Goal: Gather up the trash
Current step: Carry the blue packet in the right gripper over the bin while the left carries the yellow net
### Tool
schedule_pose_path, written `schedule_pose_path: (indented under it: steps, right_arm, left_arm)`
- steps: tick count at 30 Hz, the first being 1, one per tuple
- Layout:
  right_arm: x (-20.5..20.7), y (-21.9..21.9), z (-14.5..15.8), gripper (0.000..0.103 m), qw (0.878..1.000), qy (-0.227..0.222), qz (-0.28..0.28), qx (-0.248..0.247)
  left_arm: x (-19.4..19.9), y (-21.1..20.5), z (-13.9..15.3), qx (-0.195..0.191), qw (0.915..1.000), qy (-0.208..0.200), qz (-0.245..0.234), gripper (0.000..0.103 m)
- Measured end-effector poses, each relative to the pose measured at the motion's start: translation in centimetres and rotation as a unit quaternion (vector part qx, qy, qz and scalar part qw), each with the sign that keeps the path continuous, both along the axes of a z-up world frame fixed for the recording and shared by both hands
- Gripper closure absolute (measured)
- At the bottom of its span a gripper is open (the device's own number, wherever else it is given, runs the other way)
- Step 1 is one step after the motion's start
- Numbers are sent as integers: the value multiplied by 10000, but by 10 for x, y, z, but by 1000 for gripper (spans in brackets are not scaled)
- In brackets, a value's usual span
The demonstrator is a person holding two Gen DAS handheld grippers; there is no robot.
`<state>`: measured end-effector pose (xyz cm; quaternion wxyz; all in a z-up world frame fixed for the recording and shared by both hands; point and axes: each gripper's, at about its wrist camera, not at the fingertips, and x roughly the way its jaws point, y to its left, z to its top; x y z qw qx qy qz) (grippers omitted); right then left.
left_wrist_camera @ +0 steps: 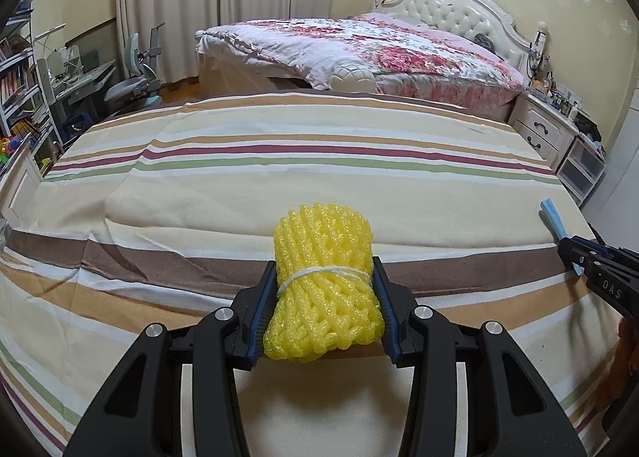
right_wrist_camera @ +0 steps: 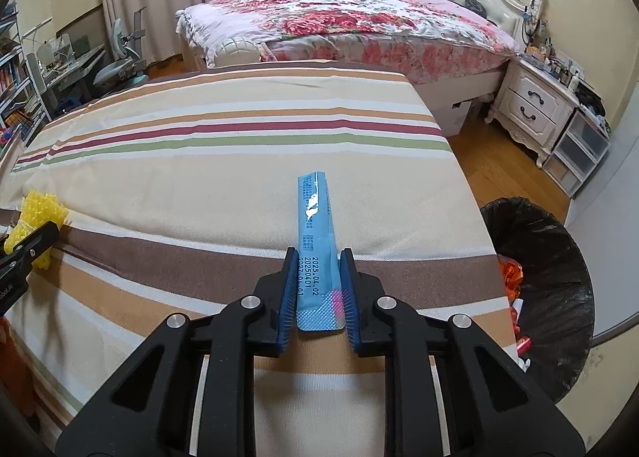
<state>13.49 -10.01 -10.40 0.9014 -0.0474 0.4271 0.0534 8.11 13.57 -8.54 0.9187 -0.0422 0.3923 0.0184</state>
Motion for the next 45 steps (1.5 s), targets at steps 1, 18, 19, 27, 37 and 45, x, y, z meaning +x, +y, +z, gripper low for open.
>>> schedule_pose_path:
  steps: [1,18,19,27,37,45]
  right_arm:
    - [-2,0,2,82,10000,-22,-5,20]
    - [-44,-31,26,82,9985,-421,-200,285]
    - [-46,-34,27,82,9983,-433,-230,300]
    - [-58,-57,32,82,9968,-547,-448,373]
    - [-74,-95,36,82,9929,-712,-869,401]
    - [-83,-131,40,82,9875,-854,-1271,363]
  left_arm:
    - [-1,-2,0,-13,10000,-5,-36,58]
    - [-15,-68,20,21,9971,-227,-724,58]
    - [-16,-72,20,37,9968,-241,-768,58]
    - [-21,-105,25,129,9937,-337,-1059,58]
    - [-24,-154,34,187,9875,-465,-1496,58]
    - [-19,-203,45,206,9776,-712,-1969,58]
